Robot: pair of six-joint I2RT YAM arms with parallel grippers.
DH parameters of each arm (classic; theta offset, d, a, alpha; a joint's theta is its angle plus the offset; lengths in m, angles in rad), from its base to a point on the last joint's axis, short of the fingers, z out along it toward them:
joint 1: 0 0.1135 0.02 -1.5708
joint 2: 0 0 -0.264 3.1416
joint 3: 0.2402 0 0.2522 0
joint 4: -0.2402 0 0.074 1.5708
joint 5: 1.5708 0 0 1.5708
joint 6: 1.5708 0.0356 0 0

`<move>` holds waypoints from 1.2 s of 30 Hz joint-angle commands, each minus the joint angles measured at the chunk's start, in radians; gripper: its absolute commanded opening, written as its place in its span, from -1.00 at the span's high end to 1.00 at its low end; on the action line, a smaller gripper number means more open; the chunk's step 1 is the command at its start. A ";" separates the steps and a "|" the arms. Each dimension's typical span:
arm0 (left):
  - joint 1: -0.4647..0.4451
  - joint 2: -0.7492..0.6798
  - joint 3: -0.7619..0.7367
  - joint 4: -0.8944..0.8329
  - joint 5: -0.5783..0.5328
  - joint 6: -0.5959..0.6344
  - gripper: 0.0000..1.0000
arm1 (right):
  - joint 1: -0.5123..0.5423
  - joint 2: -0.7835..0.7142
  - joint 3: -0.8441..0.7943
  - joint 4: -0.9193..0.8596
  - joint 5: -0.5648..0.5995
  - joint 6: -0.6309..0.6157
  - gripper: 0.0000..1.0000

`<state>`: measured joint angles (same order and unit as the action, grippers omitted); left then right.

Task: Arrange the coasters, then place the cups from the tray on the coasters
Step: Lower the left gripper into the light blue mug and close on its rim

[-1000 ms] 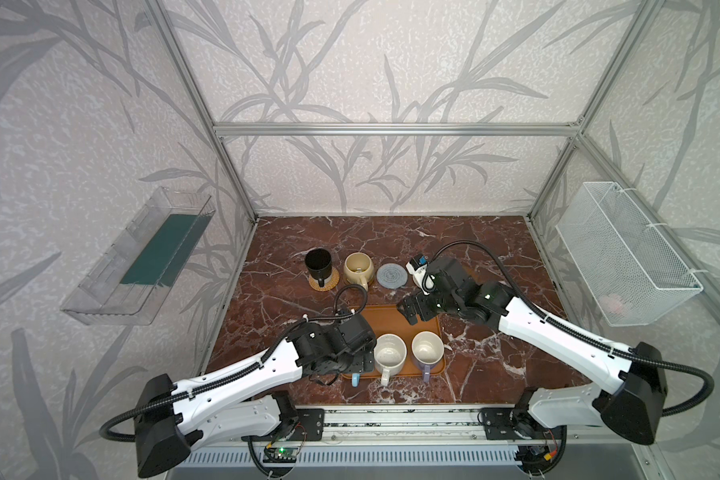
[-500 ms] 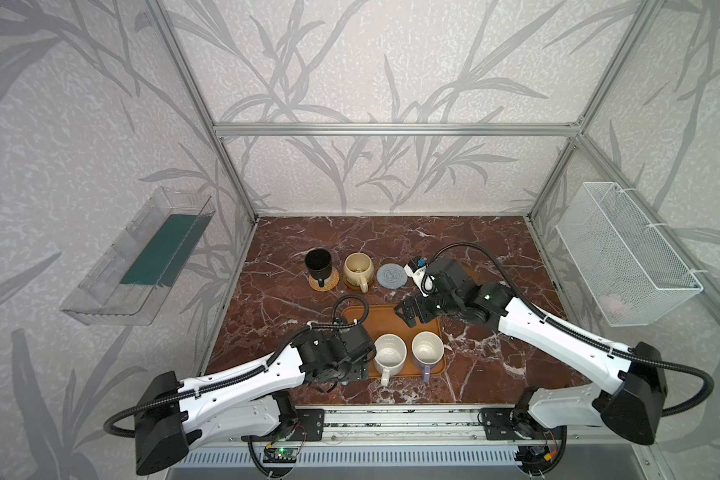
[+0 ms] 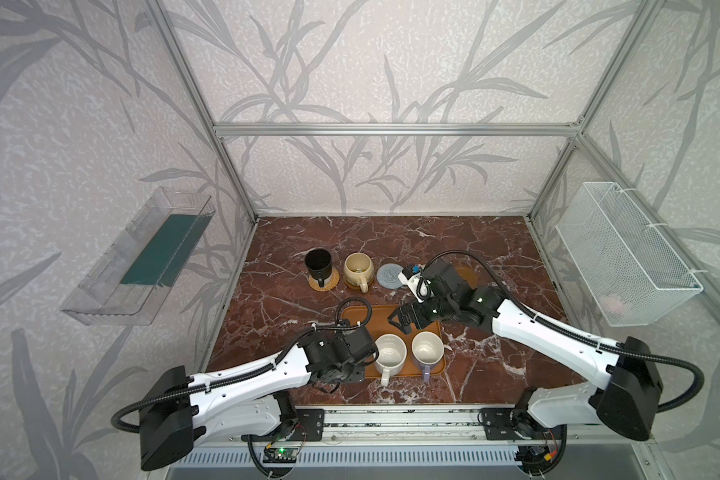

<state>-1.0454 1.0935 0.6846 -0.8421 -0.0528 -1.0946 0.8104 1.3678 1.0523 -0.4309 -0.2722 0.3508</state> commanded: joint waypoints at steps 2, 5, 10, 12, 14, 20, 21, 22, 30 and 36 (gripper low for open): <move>0.000 -0.012 -0.019 -0.016 -0.041 -0.007 0.16 | 0.002 0.002 -0.016 0.042 -0.080 0.010 -0.98; 0.000 -0.015 -0.025 -0.010 -0.042 -0.005 0.26 | 0.003 0.005 -0.015 0.041 -0.096 0.010 -0.97; 0.000 -0.020 -0.029 -0.013 -0.053 -0.002 0.44 | 0.005 0.026 -0.005 0.042 -0.119 0.004 -0.97; 0.001 -0.026 -0.025 -0.011 -0.058 -0.001 0.51 | 0.006 0.033 0.001 0.041 -0.118 0.004 -0.96; 0.001 -0.031 -0.021 -0.015 -0.068 0.002 0.60 | 0.006 0.038 0.004 0.043 -0.113 0.005 -0.96; 0.001 -0.075 -0.022 -0.021 -0.111 0.007 0.98 | 0.007 0.045 0.010 0.048 -0.085 0.012 -0.95; 0.002 -0.089 -0.024 -0.019 -0.117 0.009 1.00 | 0.007 0.045 0.012 0.049 -0.074 0.015 -0.95; 0.004 -0.098 -0.022 -0.022 -0.127 0.010 1.00 | 0.007 0.044 0.011 0.049 -0.062 0.018 -0.95; 0.018 -0.094 0.056 -0.076 -0.167 0.059 1.00 | 0.007 0.020 0.001 0.067 0.025 0.046 -0.94; 0.047 -0.079 0.138 -0.122 -0.201 0.116 1.00 | 0.007 0.017 0.029 0.049 0.066 0.050 -0.94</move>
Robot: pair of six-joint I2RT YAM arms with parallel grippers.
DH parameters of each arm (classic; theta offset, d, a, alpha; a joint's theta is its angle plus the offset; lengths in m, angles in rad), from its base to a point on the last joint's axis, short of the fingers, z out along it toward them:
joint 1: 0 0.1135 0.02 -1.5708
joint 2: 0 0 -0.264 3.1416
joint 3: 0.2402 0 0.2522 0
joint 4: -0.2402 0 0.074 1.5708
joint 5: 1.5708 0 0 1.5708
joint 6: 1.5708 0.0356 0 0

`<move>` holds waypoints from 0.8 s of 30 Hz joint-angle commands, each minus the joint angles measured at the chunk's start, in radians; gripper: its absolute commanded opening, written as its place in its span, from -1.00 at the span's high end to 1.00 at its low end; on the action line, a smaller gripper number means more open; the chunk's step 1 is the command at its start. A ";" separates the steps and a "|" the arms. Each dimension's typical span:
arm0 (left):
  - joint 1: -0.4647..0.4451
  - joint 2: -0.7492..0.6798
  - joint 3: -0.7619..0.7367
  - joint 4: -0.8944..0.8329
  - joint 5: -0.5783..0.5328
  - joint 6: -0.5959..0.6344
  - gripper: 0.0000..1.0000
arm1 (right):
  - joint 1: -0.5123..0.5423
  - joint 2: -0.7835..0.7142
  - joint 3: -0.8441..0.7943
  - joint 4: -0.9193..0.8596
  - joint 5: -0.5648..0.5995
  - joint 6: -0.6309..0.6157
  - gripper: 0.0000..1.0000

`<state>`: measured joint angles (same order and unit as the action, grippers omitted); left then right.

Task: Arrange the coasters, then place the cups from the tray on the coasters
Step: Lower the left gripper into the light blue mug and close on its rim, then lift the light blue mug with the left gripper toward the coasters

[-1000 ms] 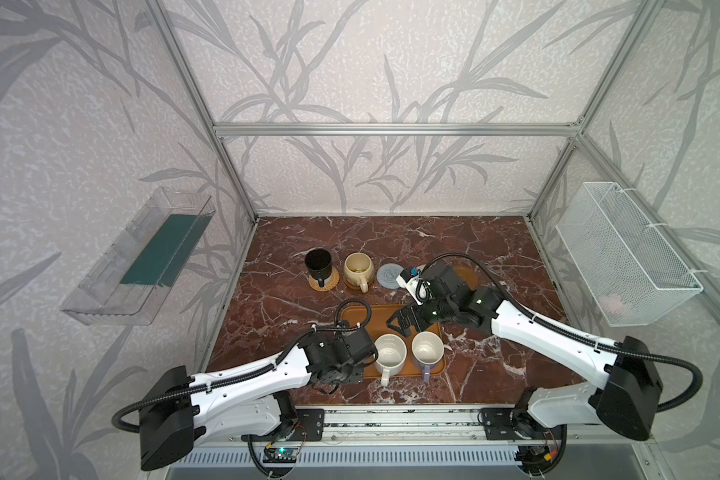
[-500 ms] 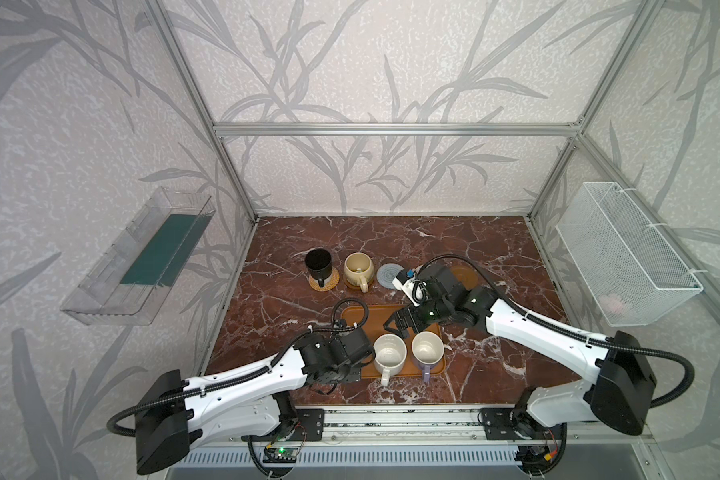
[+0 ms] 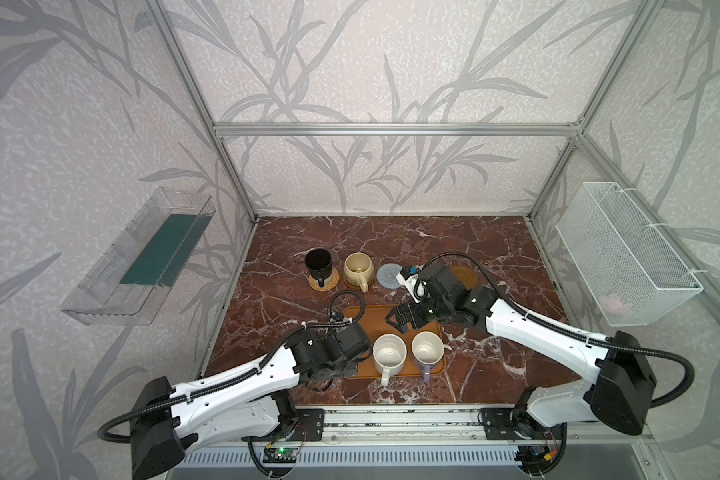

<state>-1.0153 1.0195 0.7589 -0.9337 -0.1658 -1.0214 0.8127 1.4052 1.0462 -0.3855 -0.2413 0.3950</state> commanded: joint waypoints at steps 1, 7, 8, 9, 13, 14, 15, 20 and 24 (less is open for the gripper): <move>0.028 -0.005 0.075 -0.030 -0.090 0.054 1.00 | 0.005 -0.019 0.040 0.003 0.035 0.005 -0.94; 0.103 0.007 0.132 0.040 -0.032 0.133 1.00 | 0.005 -0.013 0.070 -0.003 0.046 -0.013 -0.96; 0.118 0.018 0.148 0.056 -0.022 0.151 1.00 | 0.005 -0.015 0.074 -0.002 0.059 -0.012 -0.97; 0.129 0.030 0.167 0.067 -0.017 0.170 1.00 | 0.005 -0.017 0.076 -0.002 0.069 -0.011 -0.98; 0.188 0.122 0.270 0.128 0.020 0.261 1.00 | 0.005 -0.023 0.088 -0.002 0.130 -0.005 -0.99; 0.204 0.145 0.301 0.141 0.033 0.281 1.00 | 0.005 -0.027 0.095 -0.011 0.155 0.001 -0.98; 0.210 0.166 0.327 0.144 0.032 0.296 1.00 | 0.005 -0.030 0.100 -0.018 0.175 0.006 -0.98; 0.227 0.264 0.444 0.130 0.069 0.364 1.00 | 0.003 -0.054 0.115 -0.015 0.201 -0.011 -0.98; 0.234 0.306 0.495 0.134 0.092 0.394 1.00 | -0.008 -0.057 0.134 -0.045 0.229 -0.012 -0.98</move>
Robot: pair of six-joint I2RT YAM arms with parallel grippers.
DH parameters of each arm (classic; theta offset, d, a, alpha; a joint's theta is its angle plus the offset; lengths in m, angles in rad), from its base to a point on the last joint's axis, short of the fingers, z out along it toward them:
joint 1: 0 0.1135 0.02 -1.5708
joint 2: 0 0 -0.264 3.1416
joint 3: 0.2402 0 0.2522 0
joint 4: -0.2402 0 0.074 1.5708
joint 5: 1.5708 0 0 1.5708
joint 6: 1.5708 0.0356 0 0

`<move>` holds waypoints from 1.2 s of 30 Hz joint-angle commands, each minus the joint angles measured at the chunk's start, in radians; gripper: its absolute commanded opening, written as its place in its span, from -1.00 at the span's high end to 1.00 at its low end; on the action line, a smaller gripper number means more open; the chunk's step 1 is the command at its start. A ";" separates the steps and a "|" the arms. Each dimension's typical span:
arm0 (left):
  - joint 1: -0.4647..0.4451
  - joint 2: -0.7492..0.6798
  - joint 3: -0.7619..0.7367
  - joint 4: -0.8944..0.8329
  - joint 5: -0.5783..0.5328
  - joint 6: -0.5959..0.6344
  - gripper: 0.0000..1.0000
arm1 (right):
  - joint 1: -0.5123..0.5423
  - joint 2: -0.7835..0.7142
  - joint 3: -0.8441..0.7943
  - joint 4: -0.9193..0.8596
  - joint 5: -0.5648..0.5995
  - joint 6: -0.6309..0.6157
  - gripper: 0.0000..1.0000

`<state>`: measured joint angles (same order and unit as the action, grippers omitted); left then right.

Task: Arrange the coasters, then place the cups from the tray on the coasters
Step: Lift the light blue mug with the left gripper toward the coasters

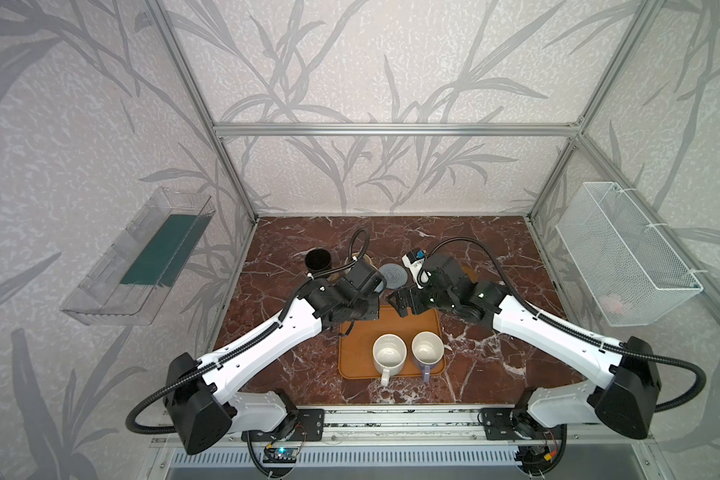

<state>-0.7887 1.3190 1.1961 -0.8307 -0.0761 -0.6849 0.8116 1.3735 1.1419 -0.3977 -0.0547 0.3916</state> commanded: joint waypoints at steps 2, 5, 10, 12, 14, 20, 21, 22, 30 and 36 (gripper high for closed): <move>0.027 0.025 0.080 0.032 0.035 0.071 1.00 | -0.014 -0.026 0.047 -0.053 0.070 -0.001 -0.98; 0.097 0.034 0.104 0.067 0.182 0.087 1.00 | -0.024 -0.033 0.048 -0.055 0.078 0.006 -0.98; 0.142 0.083 0.212 0.009 0.209 0.154 1.00 | -0.046 -0.038 0.052 -0.029 0.019 0.011 -0.98; 0.145 0.100 0.234 0.010 0.210 0.161 1.00 | -0.053 -0.034 0.057 -0.022 0.006 0.013 -0.98; 0.148 0.121 0.254 0.011 0.208 0.171 1.00 | -0.059 -0.035 0.060 -0.025 0.024 0.019 -0.99; 0.192 0.183 0.318 0.025 0.226 0.167 1.00 | -0.106 -0.026 0.093 -0.041 0.048 0.112 -0.98; 0.195 0.190 0.326 0.037 0.235 0.164 1.00 | -0.111 -0.022 0.097 -0.034 0.039 0.117 -0.99; 0.200 0.199 0.336 0.044 0.246 0.161 1.00 | -0.112 -0.018 0.101 -0.030 0.032 0.119 -0.99; 0.210 0.287 0.384 0.058 0.274 0.163 1.00 | -0.140 -0.010 0.103 -0.047 0.031 0.120 -0.99; 0.211 0.357 0.404 0.066 0.250 0.165 1.00 | -0.172 -0.013 0.058 -0.028 0.007 0.153 -0.99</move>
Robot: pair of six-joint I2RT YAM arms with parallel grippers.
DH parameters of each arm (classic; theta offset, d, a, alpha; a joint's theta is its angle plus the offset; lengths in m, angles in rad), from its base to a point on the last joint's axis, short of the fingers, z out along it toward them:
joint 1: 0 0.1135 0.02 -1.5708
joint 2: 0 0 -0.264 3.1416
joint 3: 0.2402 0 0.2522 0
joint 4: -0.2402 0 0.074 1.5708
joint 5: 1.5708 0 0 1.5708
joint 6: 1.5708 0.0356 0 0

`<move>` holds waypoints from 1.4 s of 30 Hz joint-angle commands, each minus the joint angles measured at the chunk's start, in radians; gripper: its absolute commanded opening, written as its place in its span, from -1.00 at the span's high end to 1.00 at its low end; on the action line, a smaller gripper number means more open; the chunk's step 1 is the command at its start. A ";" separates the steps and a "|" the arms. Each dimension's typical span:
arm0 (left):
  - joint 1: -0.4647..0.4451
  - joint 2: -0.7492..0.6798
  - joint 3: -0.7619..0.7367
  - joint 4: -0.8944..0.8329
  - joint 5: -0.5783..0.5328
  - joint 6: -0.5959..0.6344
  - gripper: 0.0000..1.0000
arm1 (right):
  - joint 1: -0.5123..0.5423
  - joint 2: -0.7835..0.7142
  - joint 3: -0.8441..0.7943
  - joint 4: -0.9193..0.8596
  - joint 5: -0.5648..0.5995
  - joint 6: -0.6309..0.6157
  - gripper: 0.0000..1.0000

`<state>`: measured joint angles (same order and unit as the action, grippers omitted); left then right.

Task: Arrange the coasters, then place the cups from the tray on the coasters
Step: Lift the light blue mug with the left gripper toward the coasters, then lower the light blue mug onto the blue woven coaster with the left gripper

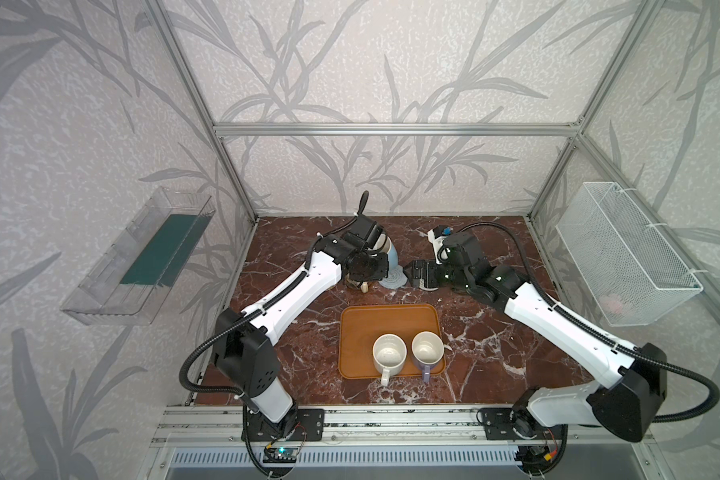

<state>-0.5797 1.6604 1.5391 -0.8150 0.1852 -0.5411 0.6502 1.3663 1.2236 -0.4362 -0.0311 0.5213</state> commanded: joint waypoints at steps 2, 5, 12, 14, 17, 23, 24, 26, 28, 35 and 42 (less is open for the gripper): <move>0.003 0.043 0.069 0.052 -0.021 0.023 1.00 | -0.013 0.002 -0.030 0.013 -0.025 0.027 -0.99; 0.003 0.075 0.076 0.056 -0.028 0.020 1.00 | -0.014 0.015 -0.031 0.006 -0.034 0.028 -0.99; 0.001 0.134 0.094 0.070 -0.034 0.016 1.00 | -0.026 0.057 -0.025 0.004 -0.077 0.031 -0.99; 0.002 0.149 0.103 0.068 -0.040 0.019 1.00 | -0.026 0.077 -0.016 -0.012 -0.091 0.031 -0.99; 0.001 0.176 0.114 0.062 -0.055 0.029 1.00 | -0.026 0.092 -0.022 -0.012 -0.091 0.038 -0.98; -0.001 0.255 0.194 -0.026 -0.101 0.029 1.00 | -0.026 0.082 -0.053 -0.021 0.005 0.052 -0.98; -0.002 0.263 0.199 -0.025 -0.105 0.029 1.00 | -0.027 0.078 -0.069 -0.004 0.017 0.058 -0.98; -0.004 0.276 0.202 -0.017 -0.107 0.023 1.00 | -0.034 0.074 -0.091 0.014 0.006 0.066 -0.98; -0.004 0.291 0.209 -0.019 -0.106 0.024 1.00 | -0.039 0.082 -0.096 0.011 -0.004 0.069 -0.98; -0.016 0.356 0.263 -0.056 -0.124 0.022 1.00 | -0.046 0.090 -0.088 -0.040 0.001 0.057 -0.98; -0.045 0.411 0.326 -0.103 -0.217 0.005 1.00 | -0.046 0.050 -0.119 -0.024 0.028 0.066 -0.98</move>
<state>-0.6117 2.0724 1.8095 -0.9039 0.0383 -0.5343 0.6083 1.4517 1.1213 -0.4534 -0.0307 0.5797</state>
